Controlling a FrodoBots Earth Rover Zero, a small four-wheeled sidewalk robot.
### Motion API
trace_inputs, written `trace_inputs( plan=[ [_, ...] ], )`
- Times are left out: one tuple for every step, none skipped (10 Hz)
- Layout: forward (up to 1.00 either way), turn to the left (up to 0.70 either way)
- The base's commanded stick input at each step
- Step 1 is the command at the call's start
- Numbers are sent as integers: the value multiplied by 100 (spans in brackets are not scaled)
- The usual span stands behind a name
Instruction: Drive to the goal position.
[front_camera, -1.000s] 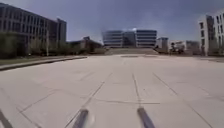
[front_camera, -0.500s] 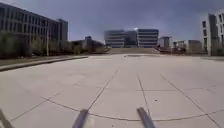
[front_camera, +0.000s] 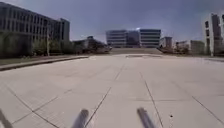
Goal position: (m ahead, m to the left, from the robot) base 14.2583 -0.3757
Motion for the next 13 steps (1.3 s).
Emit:
trace_inputs(
  plan=[
    [70,-35],
    [70,-23],
    [70,0],
    [70,0],
    [70,0],
    [70,0],
    [70,0],
    [70,0],
    [70,0],
    [70,0],
    [70,0],
    [70,0],
    [70,0]
  ],
)
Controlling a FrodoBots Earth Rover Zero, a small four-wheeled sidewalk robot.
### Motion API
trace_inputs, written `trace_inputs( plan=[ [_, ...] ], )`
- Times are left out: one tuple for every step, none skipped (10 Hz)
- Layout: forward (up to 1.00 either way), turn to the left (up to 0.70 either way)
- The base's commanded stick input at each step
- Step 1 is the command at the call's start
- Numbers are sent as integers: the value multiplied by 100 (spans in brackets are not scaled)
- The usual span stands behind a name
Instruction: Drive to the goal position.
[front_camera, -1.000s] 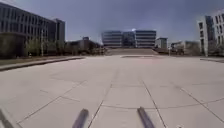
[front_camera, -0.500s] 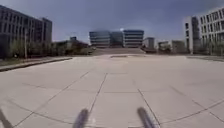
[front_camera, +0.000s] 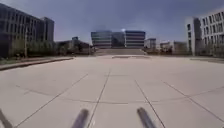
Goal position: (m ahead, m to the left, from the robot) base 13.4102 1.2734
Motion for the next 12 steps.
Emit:
trace_inputs(
  plan=[
    [70,0],
    [70,0],
    [70,0],
    [70,0],
    [70,0],
    [70,0],
    [70,0],
    [70,0],
    [70,0],
    [70,0],
    [70,0],
    [70,0]
  ],
)
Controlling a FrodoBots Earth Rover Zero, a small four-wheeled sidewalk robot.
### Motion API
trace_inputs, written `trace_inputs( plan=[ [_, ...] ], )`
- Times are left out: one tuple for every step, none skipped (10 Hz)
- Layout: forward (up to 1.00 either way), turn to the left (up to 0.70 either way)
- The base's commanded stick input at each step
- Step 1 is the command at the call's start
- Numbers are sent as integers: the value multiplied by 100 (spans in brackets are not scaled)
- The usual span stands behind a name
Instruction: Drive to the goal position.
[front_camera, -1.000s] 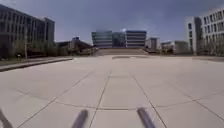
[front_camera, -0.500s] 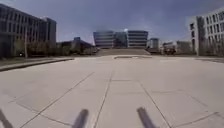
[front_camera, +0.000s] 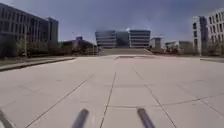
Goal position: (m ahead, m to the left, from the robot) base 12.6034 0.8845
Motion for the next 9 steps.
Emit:
trace_inputs(
  plan=[
    [70,0],
    [70,0],
    [70,0],
    [70,0],
    [70,-11],
    [70,-22],
    [70,-16],
    [70,0],
    [70,0]
  ],
)
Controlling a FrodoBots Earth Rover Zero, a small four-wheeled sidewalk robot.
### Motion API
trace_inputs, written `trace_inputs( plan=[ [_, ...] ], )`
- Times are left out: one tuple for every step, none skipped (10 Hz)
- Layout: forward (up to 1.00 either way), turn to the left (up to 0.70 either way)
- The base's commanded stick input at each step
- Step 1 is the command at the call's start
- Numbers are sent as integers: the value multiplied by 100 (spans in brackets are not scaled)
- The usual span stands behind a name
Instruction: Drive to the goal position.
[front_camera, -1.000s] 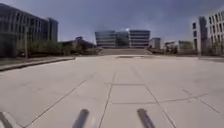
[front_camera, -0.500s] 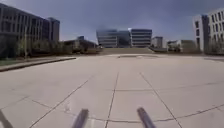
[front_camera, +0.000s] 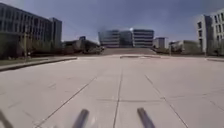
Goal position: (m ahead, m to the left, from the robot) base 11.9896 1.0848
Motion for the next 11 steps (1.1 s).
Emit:
trace_inputs(
  plan=[
    [70,0],
    [70,0],
    [70,0],
    [70,0],
    [70,0],
    [70,0],
    [70,0],
    [70,0],
    [70,0],
    [70,0],
    [70,0]
  ],
)
